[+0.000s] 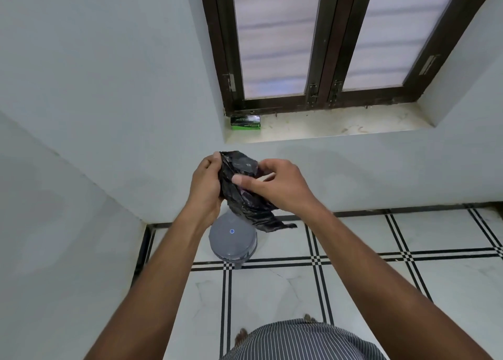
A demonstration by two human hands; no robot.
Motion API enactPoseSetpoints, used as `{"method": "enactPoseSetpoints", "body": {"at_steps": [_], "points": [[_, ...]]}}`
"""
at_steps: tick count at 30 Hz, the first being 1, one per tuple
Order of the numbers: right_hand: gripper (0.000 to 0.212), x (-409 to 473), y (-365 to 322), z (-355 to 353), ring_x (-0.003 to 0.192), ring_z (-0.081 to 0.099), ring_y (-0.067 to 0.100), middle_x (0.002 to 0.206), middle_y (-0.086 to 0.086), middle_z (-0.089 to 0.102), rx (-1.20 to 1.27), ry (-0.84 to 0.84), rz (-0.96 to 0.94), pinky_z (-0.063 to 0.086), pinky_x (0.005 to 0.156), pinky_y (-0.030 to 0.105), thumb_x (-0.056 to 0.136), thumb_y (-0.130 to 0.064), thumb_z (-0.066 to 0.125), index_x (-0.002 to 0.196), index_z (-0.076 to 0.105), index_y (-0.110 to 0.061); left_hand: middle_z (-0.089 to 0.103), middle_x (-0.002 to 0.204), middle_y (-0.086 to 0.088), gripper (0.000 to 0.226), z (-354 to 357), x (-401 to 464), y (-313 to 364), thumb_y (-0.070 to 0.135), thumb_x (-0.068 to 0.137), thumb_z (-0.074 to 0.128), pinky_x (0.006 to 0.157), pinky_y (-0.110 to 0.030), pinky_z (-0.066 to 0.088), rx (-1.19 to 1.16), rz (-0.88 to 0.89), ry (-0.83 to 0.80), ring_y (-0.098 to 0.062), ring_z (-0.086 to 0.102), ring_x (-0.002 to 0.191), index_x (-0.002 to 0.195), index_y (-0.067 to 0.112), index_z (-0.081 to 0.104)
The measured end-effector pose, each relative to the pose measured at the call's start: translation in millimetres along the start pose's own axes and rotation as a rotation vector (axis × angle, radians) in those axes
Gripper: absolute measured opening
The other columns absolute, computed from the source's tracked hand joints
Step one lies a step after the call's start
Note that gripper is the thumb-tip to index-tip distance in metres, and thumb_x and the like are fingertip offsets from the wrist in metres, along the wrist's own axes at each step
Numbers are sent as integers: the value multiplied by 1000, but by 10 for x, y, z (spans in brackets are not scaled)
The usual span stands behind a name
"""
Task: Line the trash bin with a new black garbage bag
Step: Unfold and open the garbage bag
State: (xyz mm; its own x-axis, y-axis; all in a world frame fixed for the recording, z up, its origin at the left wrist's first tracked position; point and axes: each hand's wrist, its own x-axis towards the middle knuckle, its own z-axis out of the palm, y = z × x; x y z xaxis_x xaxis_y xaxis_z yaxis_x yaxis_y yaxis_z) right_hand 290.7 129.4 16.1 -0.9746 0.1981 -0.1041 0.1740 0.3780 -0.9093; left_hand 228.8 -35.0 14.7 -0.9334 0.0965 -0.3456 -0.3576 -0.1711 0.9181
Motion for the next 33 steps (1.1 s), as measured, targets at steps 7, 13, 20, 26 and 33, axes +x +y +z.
{"method": "enactPoseSetpoints", "body": {"at_steps": [7,13,20,26,33], "points": [[41,126,174,-22,75,71,23,77,8,75,79,152,-73,57,74,41,105,-45,71,81,76,-13,82,107,-2,33,-32,-1,6,43,112,51,79,-34,63,81,30,73,-16,77,97,115,16,71],[44,232,428,-150,70,62,24,78,9,68,152,394,170,51,65,39,112,-40,60,89,66,-3,78,120,-9,41,-231,52,44,43,112,48,97,-49,62,22,33,214,-27,74,115,120,9,70],[53,122,374,-159,142,54,24,155,5,58,-234,270,36,44,120,47,114,-49,48,156,51,-17,81,117,-9,38,-285,31,16,40,111,53,104,-47,59,45,15,107,-26,76,114,120,11,75],[57,137,147,31,107,73,17,116,-3,77,-192,-132,8,62,96,40,100,-58,73,142,65,-20,79,116,-18,42,-90,-56,35,38,112,50,97,-49,61,-1,4,-53,-34,76,111,123,4,72],[24,174,531,-107,79,71,6,80,-9,78,-86,206,112,54,70,25,90,-45,88,86,82,-22,80,112,-12,28,-378,77,34,36,107,62,90,-44,64,-248,-65,166,-27,76,100,103,11,75]]}}
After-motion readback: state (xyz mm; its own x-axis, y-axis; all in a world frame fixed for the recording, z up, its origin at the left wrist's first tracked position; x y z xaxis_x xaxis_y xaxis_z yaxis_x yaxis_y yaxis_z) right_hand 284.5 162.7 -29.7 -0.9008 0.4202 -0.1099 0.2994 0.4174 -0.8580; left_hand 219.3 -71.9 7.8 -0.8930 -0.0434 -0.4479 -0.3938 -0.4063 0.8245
